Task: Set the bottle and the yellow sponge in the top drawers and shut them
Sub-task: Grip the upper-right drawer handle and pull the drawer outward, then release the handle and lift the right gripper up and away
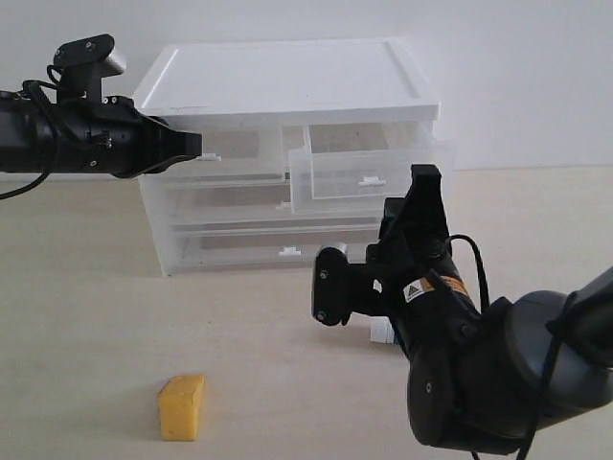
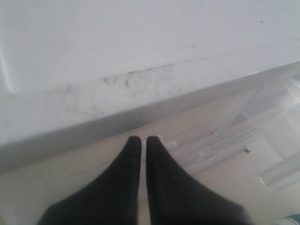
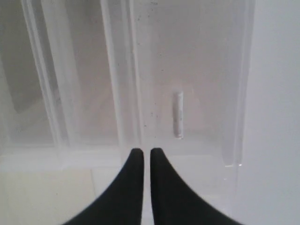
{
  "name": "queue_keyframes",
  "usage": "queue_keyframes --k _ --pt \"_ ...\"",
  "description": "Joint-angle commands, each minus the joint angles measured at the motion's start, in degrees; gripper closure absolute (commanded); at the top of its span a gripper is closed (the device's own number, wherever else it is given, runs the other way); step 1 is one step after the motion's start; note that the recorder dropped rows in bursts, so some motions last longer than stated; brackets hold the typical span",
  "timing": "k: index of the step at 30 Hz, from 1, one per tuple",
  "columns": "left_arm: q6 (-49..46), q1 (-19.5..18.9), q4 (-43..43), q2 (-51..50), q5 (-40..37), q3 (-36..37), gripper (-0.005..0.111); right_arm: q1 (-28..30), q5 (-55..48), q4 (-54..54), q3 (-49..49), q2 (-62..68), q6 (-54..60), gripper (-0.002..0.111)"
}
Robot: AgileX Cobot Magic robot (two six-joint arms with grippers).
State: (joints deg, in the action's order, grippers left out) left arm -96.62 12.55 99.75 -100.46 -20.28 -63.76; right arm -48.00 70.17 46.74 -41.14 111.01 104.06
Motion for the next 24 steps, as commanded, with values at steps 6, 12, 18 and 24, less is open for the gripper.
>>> queue_keyframes --k 6,12,18,24 --pt "-0.4 0.1 0.2 0.0 -1.0 0.1 0.103 -1.3 -0.2 0.4 0.5 -1.1 -1.3 0.108" --pt "-0.5 0.1 0.2 0.0 -1.0 0.1 0.103 -1.8 -0.2 2.5 0.5 -1.4 -1.6 0.108" --pt "-0.5 0.1 0.2 0.0 -1.0 0.1 0.103 -2.3 -0.2 4.6 0.5 -4.1 -6.5 0.108" --pt "-0.7 0.1 0.2 0.0 -1.6 0.1 0.103 -4.4 -0.2 10.0 0.5 -10.9 -16.0 0.108"
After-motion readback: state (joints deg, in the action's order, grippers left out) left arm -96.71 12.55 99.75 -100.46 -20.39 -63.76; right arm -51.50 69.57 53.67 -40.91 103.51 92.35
